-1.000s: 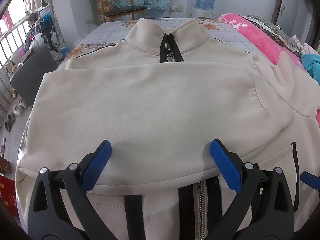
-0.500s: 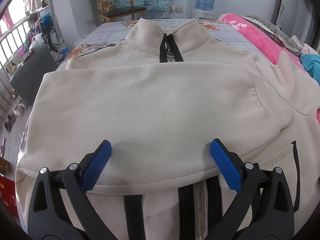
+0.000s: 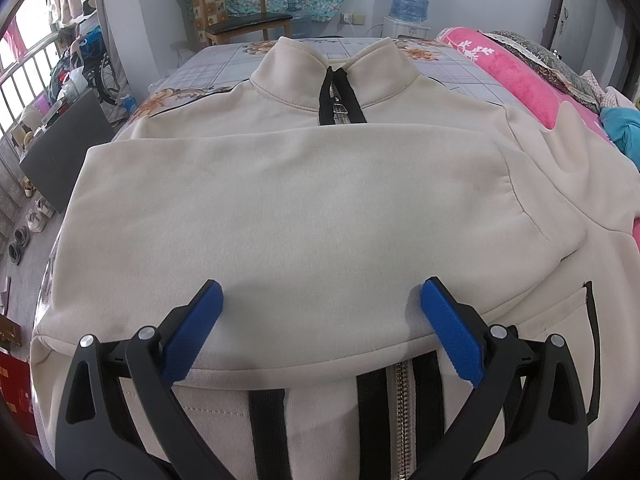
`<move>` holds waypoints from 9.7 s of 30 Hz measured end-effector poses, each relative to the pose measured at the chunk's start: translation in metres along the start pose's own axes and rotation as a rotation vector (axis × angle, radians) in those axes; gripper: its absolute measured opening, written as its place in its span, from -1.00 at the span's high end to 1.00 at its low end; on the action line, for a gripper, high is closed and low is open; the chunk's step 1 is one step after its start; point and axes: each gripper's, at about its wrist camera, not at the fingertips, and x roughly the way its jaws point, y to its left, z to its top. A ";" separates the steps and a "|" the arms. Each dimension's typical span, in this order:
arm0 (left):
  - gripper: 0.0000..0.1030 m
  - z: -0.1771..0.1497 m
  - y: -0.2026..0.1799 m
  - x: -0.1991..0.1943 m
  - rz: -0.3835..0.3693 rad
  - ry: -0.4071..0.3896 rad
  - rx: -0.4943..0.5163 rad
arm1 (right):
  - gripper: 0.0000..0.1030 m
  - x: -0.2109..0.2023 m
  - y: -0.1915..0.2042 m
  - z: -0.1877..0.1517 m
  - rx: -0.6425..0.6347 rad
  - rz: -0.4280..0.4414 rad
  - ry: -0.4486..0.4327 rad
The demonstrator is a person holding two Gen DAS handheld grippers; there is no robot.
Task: Fold large clothes
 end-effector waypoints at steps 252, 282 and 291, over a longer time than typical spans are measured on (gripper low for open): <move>-0.25 -0.272 0.203 -0.149 -0.378 -0.023 -0.282 | -0.88 -0.030 0.114 -0.424 -0.947 -0.204 0.037; 0.86 -0.252 0.160 -0.187 -0.117 -0.056 -0.102 | -0.88 -0.070 0.086 -0.417 -0.898 -0.162 0.068; 0.86 -0.251 0.162 -0.183 -0.115 -0.043 -0.111 | -0.67 -0.123 0.029 -0.354 -0.607 -0.143 0.002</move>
